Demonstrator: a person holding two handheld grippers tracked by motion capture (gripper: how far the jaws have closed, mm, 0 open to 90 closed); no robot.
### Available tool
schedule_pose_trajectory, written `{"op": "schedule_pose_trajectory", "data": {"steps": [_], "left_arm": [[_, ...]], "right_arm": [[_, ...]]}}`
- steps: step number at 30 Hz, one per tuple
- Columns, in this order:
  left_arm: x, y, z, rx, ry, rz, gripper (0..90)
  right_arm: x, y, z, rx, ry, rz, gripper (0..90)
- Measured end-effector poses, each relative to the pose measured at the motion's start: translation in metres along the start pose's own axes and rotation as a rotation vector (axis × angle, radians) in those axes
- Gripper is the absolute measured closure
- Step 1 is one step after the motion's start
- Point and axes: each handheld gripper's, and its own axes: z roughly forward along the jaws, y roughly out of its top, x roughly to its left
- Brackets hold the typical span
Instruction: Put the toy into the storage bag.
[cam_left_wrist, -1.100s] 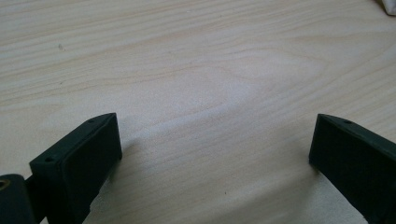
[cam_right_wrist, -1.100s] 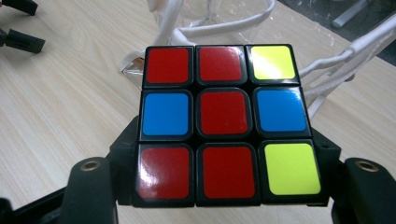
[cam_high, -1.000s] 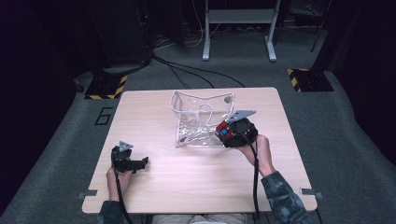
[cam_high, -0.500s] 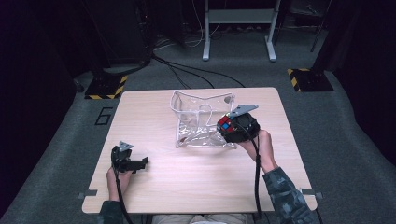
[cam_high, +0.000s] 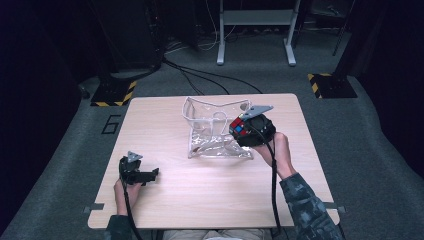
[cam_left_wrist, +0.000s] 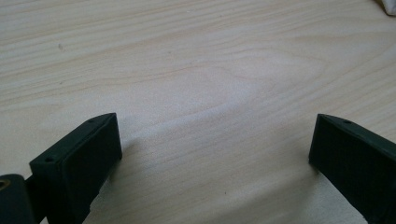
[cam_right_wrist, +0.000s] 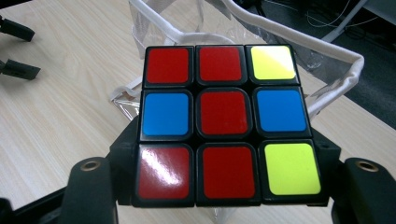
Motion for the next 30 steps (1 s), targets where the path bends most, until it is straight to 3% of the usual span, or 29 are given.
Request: {"op": "schedule_pose_trajectory", "data": {"steps": [9, 21, 22, 23, 30], "left_arm": [[0.000, 0.000, 0.000, -0.001, 0.000, 0.000, 2.1], [0.000, 0.000, 0.000, -0.001, -0.001, 0.000, 2.2], [0.000, 0.000, 0.000, -0.001, 0.000, 0.000, 2.2], [0.000, 0.000, 0.000, 0.000, 0.001, 0.000, 2.2], [0.000, 0.000, 0.000, -0.001, 0.000, 0.000, 2.1]], "right_arm": [[-0.001, 0.011, 0.006, 0.007, -0.007, -0.007, 33.2], [-0.015, 0.022, 0.020, 0.021, -0.014, -0.002, 33.2], [-0.014, 0.023, 0.021, 0.030, -0.013, 0.019, 33.2], [-0.015, 0.024, 0.023, 0.024, -0.013, 0.001, 33.2], [-0.019, 0.027, 0.035, 0.035, -0.007, 0.005, 33.2]]}}
